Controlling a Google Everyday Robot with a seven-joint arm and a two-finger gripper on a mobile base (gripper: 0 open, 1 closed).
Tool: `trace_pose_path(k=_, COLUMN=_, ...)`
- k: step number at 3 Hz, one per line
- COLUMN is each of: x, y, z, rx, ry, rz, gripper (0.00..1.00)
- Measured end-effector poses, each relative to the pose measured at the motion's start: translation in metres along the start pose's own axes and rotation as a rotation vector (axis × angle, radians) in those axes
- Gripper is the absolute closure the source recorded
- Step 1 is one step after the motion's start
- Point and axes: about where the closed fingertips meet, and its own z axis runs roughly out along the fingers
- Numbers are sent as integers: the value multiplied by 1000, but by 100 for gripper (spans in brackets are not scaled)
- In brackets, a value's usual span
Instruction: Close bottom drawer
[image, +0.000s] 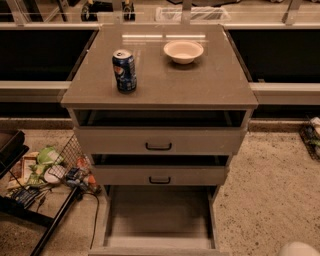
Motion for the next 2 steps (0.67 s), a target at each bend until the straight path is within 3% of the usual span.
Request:
trace_pose_path(k=1, x=1, y=-6, z=36, rx=-115, ry=-9, rz=-77, gripper=100)
trace_pose_path(k=2, x=-13, y=-41, z=47, rx=-154, ry=-9, rz=-176, gripper=100)
